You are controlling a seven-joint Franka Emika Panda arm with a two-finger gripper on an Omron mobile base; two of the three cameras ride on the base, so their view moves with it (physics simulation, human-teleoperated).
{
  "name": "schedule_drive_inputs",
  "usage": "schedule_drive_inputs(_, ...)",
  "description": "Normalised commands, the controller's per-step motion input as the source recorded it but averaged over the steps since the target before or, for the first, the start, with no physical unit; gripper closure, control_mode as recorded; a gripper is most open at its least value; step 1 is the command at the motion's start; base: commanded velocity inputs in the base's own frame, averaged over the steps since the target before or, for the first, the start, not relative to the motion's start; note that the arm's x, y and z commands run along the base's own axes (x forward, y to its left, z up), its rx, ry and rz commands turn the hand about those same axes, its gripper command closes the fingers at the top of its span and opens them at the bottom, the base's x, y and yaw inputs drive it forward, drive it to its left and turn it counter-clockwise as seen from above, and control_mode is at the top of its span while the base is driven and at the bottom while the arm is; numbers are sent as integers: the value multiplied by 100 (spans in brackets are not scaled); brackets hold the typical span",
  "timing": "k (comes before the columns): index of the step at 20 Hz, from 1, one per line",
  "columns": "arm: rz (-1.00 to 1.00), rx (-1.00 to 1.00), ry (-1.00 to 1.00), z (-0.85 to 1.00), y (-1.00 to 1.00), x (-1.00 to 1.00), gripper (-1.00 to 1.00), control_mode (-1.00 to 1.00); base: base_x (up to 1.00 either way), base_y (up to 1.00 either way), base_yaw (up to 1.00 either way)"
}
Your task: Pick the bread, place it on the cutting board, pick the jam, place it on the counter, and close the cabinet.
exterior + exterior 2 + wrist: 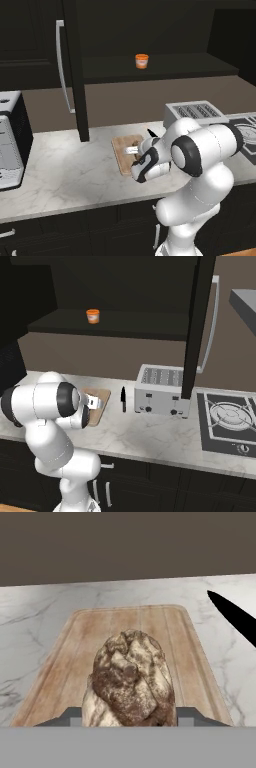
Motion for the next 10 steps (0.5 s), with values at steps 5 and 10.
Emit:
schedule_drive_inputs(5, 0, 0, 0, 0, 0, 0, -100, -100, 0, 0, 0)
schedule_drive_inputs(10, 0, 0, 0, 0, 0, 0, -100, -100, 0, 0, 0)
